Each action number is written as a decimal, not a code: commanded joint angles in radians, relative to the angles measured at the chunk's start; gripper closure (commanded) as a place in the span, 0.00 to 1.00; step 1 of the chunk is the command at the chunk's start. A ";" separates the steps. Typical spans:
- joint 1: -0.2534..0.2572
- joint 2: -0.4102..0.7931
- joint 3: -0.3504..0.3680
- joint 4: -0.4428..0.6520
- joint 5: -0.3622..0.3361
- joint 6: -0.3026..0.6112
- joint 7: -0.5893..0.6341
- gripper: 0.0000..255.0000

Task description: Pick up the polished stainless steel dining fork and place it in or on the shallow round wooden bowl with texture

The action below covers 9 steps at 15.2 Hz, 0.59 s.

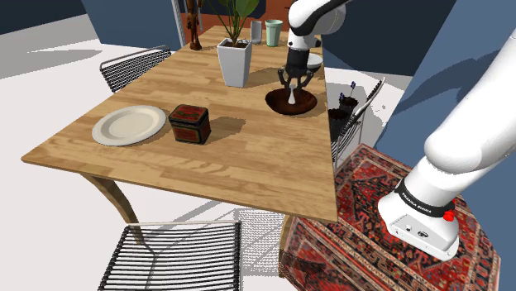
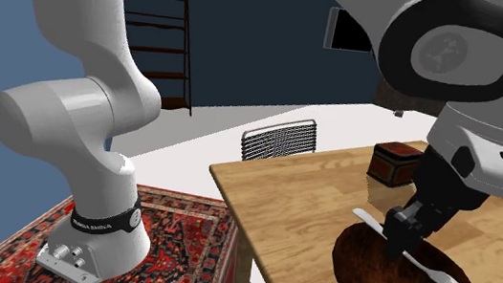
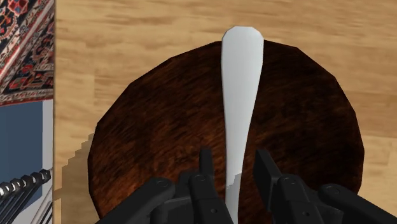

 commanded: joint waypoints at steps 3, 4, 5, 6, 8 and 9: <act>0.001 0.013 0.000 -0.008 -0.002 0.022 0.000 1.00; 0.001 0.013 0.000 -0.008 -0.002 0.022 0.000 1.00; 0.001 0.013 0.000 -0.008 -0.002 0.022 0.000 1.00; 0.001 0.013 0.000 -0.008 -0.002 0.022 0.000 1.00; 0.001 0.013 0.000 -0.008 -0.002 0.022 0.000 1.00; 0.001 0.013 0.000 -0.008 -0.002 0.022 0.000 0.00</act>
